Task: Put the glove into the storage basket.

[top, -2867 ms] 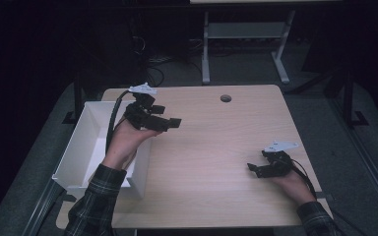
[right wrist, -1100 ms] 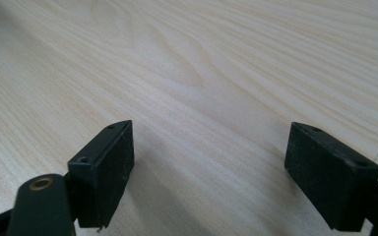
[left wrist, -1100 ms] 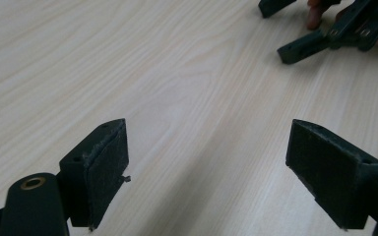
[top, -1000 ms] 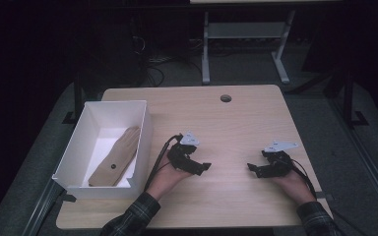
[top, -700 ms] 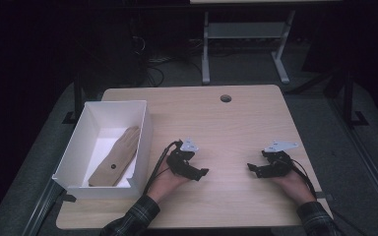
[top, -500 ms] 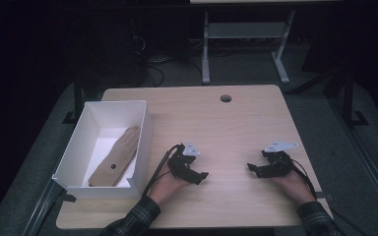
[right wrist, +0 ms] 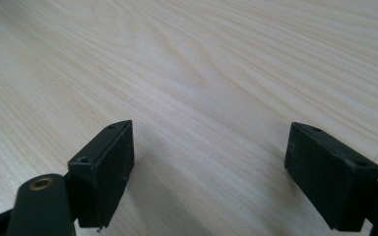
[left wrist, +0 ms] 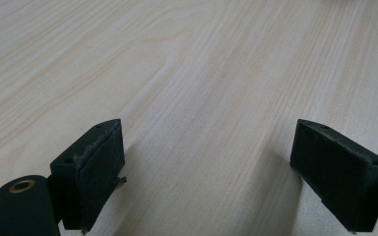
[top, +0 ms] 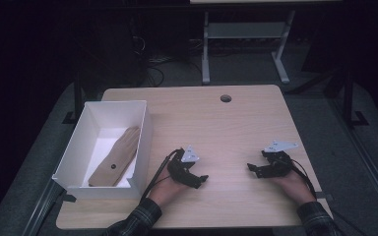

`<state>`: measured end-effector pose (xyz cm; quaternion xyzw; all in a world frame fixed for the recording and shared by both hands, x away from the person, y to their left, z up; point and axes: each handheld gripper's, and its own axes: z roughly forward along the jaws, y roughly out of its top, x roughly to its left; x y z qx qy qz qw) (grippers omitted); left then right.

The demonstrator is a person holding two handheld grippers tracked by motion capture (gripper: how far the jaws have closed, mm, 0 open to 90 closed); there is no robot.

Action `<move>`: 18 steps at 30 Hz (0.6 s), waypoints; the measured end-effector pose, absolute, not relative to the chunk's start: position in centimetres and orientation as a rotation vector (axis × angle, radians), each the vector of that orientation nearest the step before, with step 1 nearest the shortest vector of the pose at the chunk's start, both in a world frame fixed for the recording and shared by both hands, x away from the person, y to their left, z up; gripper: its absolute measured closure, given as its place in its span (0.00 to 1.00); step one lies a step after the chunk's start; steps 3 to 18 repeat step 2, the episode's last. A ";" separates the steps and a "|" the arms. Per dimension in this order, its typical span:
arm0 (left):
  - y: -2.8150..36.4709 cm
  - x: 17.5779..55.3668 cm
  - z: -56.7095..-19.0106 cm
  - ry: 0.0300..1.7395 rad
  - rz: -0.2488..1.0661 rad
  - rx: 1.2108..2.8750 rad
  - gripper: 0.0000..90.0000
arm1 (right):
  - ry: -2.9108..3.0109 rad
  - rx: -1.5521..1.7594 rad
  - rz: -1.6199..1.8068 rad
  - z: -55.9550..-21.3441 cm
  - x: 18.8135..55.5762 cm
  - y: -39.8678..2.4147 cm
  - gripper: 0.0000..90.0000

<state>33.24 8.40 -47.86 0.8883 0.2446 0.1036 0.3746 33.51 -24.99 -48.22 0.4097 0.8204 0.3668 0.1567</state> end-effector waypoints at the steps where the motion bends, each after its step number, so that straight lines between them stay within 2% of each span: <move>1: 8.4 33.2 -47.9 0.626 0.265 2.275 0.14 | 2.349 1.172 1.049 -48.2 33.5 -25.0 0.21; 18: 8.4 33.2 -47.9 0.626 0.265 2.275 0.14 | 2.348 1.173 1.049 -48.2 33.5 -25.0 0.21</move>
